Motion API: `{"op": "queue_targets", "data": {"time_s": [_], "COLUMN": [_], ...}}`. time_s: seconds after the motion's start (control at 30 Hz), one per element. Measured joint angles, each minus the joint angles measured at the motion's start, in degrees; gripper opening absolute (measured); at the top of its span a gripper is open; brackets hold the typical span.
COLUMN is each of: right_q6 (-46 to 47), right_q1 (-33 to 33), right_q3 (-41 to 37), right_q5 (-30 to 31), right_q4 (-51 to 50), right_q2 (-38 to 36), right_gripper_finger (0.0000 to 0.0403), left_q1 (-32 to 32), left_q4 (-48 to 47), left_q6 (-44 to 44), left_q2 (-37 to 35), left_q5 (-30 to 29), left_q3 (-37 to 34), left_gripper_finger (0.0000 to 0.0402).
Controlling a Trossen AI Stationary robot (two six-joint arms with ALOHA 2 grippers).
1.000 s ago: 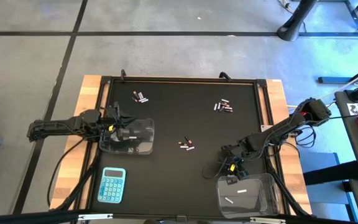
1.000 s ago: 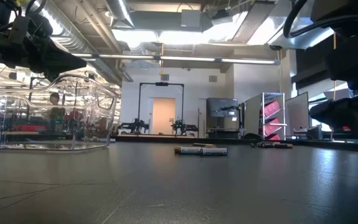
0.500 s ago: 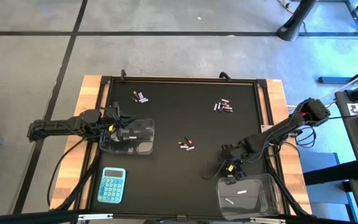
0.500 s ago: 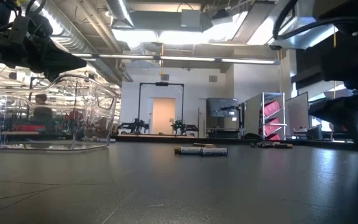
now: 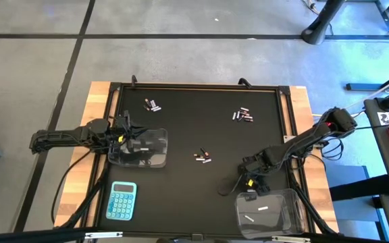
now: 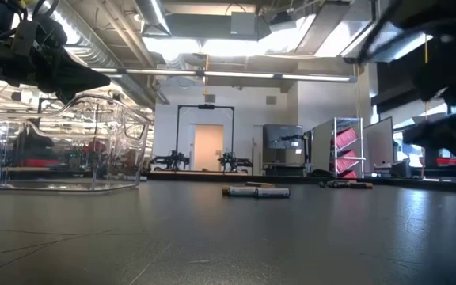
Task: Sort batteries
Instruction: Put the white battery into the right transparent bin
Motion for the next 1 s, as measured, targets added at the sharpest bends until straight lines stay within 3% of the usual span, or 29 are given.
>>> {"op": "queue_targets", "data": {"time_s": [0.2, 1.0], "right_q6": [0.0, -4.9], "right_q1": [0.0, 0.2], "right_q3": [-3.6, -3.5], "right_q5": [-0.9, 5.4], "right_q4": [8.0, 10.5], "right_q2": [0.6, 3.1], "right_gripper_finger": [0.0275, 0.0275], "left_q1": [0.0, 0.0], "left_q4": [0.0, 0.0], "left_q6": [0.0, 0.0], "left_q2": [0.0, 0.0], "left_q5": [0.0, 0.0], "left_q3": [0.0, 0.0], "left_gripper_finger": [0.0000, 0.0000]}}
